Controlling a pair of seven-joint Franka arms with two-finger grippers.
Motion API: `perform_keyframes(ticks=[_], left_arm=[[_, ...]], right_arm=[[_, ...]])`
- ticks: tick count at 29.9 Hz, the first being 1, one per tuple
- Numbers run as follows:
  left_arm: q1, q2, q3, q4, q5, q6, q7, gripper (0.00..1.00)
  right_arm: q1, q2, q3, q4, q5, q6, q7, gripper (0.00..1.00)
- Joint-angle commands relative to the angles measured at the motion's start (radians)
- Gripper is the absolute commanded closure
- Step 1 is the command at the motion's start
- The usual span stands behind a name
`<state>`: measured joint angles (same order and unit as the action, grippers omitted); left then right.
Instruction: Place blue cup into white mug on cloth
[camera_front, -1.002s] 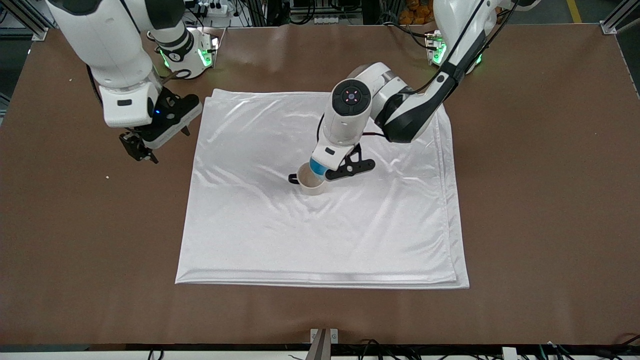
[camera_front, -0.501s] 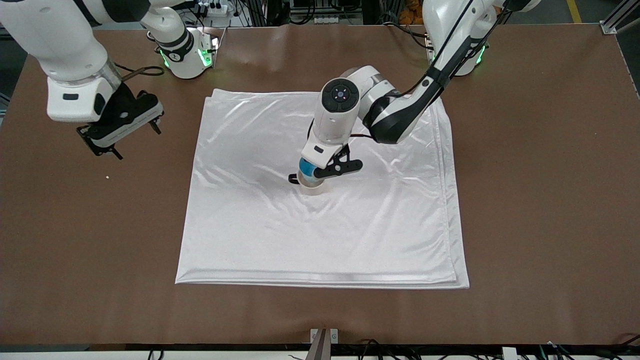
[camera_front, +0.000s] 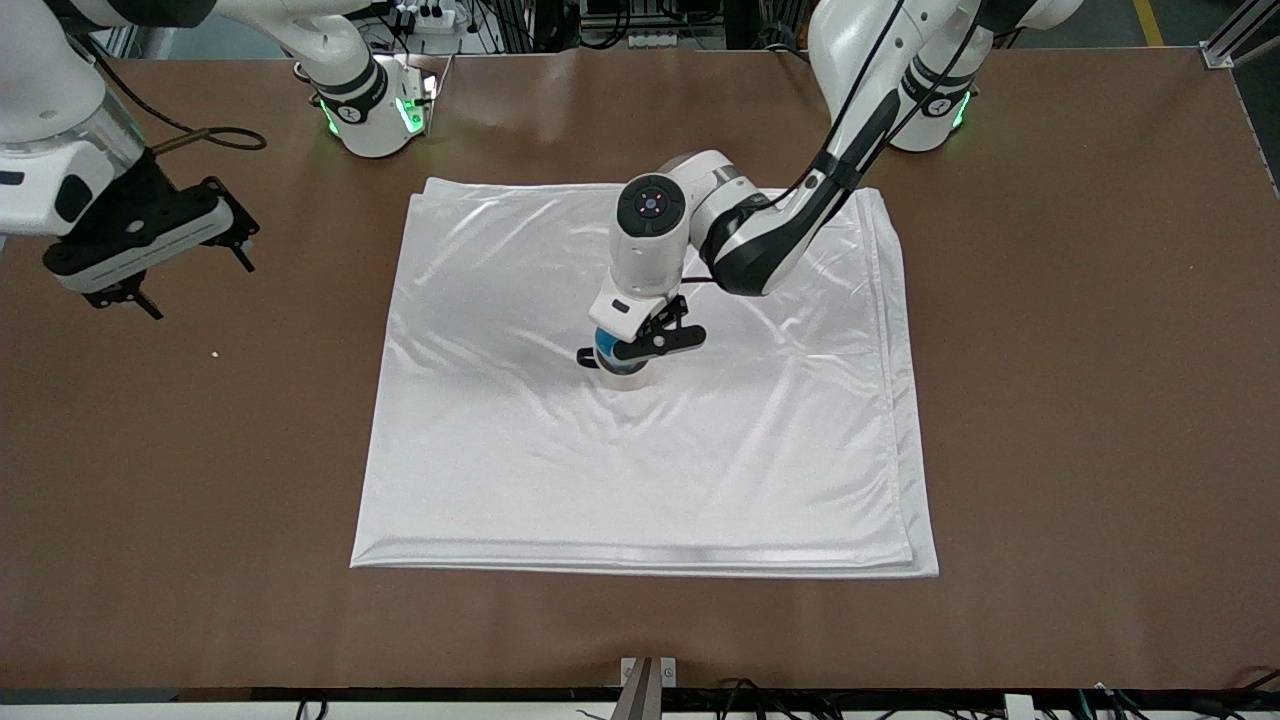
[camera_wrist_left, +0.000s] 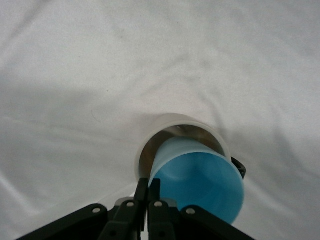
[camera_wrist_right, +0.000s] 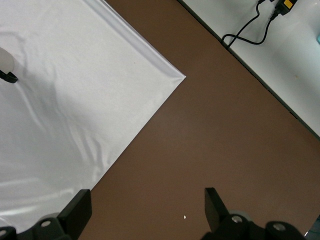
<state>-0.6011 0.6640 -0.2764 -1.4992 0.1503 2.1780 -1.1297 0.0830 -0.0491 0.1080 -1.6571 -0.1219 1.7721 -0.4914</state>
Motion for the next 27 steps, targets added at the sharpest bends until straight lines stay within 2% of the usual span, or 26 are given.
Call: perform_keyframes(ticks=[1,18,19,20,22,23,24,27], left_arm=[[-0.009,0.017,0.011,0.016,0.035,0.016,-0.032,1.00],[-0.005,0.045,0.023,0.014,0.035,0.036,-0.012,1.00],[-0.003,0.045,0.023,0.014,0.034,0.036,-0.012,0.90],[-0.003,0.045,0.023,0.014,0.034,0.036,-0.010,0.72],[-0.002,0.045,0.025,0.014,0.035,0.036,-0.001,0.25],[-0.002,0.045,0.025,0.014,0.037,0.036,0.007,0.10],[-0.003,0.045,0.025,0.014,0.037,0.036,0.011,0.00],[-0.003,0.043,0.026,0.014,0.040,0.036,0.013,0.00]], right_arm=[[-0.048,0.037,0.018,0.049,0.021,-0.013,0.010,0.00],[-0.121,0.045,0.009,0.056,0.071,-0.020,0.002,0.00],[-0.121,0.045,0.009,0.056,0.071,-0.022,0.008,0.00],[-0.121,0.043,0.009,0.057,0.070,-0.023,0.008,0.00],[-0.124,0.043,0.007,0.060,0.070,-0.037,0.013,0.00],[-0.127,0.043,0.004,0.066,0.070,-0.052,0.017,0.00],[-0.127,0.043,-0.001,0.072,0.070,-0.068,0.026,0.00],[-0.127,0.043,-0.019,0.091,0.071,-0.092,0.115,0.00]])
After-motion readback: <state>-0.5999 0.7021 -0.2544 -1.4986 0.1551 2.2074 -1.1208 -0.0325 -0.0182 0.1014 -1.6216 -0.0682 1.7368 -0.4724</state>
